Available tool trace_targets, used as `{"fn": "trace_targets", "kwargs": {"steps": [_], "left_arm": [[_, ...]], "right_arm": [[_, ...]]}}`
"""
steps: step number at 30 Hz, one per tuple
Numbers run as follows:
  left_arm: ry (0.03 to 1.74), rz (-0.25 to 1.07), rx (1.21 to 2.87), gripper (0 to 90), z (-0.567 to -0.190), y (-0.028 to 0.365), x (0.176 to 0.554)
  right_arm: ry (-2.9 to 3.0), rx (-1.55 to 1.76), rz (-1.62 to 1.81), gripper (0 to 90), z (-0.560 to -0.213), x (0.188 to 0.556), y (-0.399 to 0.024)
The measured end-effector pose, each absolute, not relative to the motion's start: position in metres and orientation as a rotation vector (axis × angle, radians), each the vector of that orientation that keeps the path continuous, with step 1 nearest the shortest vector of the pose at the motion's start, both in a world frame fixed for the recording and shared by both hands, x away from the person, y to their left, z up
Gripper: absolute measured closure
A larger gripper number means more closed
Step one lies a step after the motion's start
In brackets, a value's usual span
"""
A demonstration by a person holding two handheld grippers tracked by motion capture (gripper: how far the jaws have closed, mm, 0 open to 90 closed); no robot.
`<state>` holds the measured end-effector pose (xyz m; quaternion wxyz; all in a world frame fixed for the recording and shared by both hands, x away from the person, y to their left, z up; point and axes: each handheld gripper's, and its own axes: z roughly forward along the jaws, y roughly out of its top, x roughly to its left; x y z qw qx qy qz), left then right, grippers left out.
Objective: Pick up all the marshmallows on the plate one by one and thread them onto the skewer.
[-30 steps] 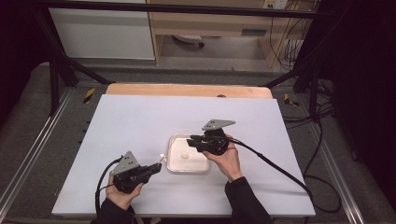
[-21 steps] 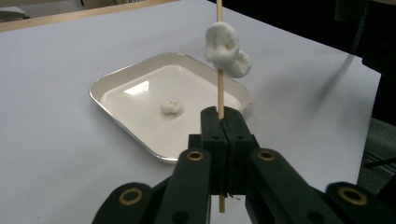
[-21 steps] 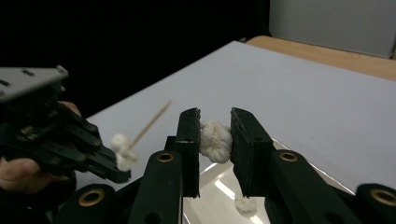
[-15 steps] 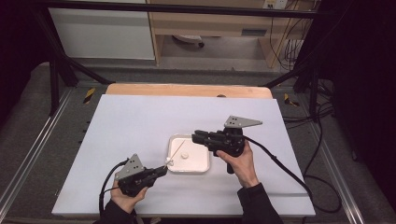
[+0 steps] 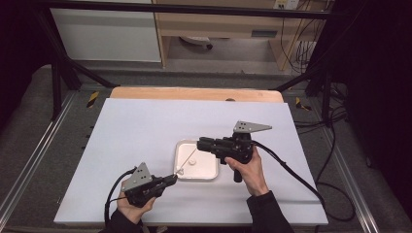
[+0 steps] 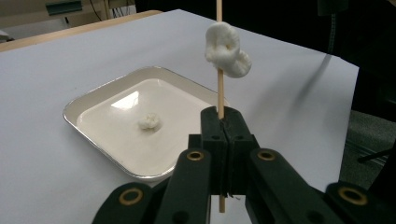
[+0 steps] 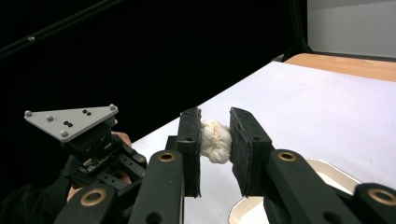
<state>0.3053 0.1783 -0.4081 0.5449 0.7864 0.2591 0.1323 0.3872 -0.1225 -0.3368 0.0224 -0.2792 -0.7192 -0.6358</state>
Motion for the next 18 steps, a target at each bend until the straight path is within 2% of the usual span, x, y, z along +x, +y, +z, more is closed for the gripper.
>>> {"fn": "trace_targets", "kwargs": {"steps": [18], "left_arm": [[0.587, 0.336, 1.915, 88.8, -0.4091, 0.1748, 0.3035]], "right_arm": [[-2.240, -0.801, -1.915, 78.3, -0.3425, 0.3853, -0.1185]]}}
